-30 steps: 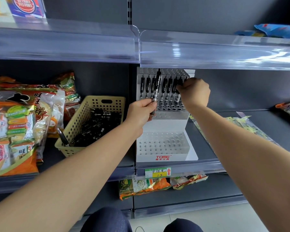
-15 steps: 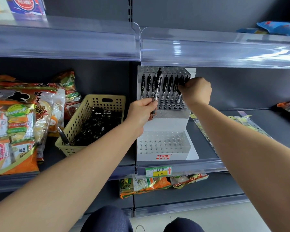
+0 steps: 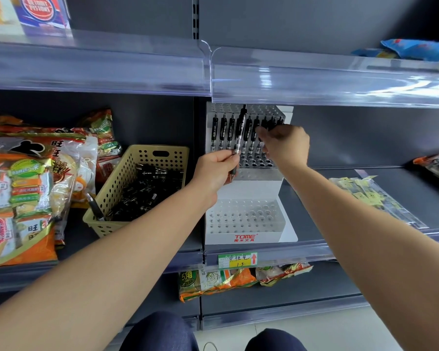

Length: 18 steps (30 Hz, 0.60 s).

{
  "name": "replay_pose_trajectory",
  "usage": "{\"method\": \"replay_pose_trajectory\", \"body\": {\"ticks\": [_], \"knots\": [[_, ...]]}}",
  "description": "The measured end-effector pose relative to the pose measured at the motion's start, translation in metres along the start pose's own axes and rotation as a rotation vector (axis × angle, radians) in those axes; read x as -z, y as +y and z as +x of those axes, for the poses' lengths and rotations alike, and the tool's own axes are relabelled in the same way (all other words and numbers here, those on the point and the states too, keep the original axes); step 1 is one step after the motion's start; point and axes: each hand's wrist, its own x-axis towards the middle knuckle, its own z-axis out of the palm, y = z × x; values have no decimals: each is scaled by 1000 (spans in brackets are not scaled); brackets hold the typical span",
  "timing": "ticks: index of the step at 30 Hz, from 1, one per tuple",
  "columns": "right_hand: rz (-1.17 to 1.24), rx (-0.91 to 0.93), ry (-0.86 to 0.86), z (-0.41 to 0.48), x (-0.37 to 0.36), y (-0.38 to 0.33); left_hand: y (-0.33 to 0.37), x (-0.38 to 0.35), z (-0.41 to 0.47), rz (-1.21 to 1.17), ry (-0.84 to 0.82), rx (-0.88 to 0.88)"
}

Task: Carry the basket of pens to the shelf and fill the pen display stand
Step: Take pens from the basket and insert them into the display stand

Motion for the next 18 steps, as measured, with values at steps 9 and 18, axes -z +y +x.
{"method": "replay_pose_trajectory", "body": {"ticks": [9,18], "knots": [[473,-69,-277,-8,8,-34,3,-5,-5,-7,-28,0],[412,-56,-45,15,14,-28,-1,1,0,120,58,15]]}}
